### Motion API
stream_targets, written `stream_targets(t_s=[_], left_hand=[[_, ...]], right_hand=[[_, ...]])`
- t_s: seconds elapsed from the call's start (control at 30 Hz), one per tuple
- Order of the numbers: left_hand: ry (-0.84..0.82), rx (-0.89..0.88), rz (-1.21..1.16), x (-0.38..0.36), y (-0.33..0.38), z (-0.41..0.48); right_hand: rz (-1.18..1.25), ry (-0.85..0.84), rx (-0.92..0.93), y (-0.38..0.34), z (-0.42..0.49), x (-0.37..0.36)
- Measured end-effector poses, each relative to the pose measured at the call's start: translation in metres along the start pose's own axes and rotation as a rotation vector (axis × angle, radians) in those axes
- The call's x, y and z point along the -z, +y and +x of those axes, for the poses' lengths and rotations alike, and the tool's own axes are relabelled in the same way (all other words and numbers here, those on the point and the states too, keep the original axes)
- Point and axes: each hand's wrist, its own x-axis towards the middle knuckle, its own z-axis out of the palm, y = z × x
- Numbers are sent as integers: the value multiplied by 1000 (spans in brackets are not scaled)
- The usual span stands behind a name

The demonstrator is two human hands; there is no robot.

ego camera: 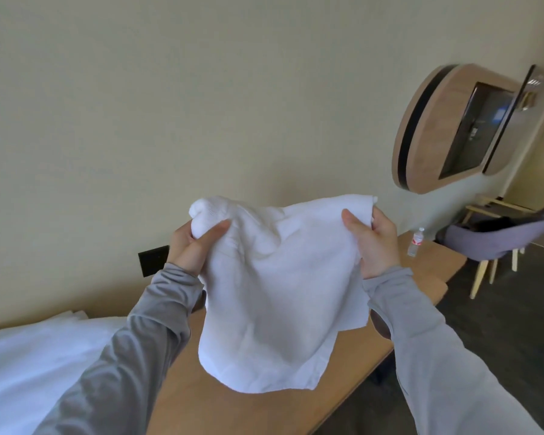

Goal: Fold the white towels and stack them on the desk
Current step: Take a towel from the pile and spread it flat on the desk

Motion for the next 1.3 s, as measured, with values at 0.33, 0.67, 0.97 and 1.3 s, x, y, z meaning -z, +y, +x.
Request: stream_targets(t_s=[0.33,0.67,0.97,1.3], left_hand=[[-73,41,25,-93,-24,22],[-26,126,214,-149,-99,103],[-37,231,409,-174,-131,141],[-19,436,920,-176,-174,186]], right_hand=[[-41,30,4,19,57,75],[-129,21,-72,113,151,111],[-132,12,-229,179,185,145],[-13,-61,-624,275,151,154]])
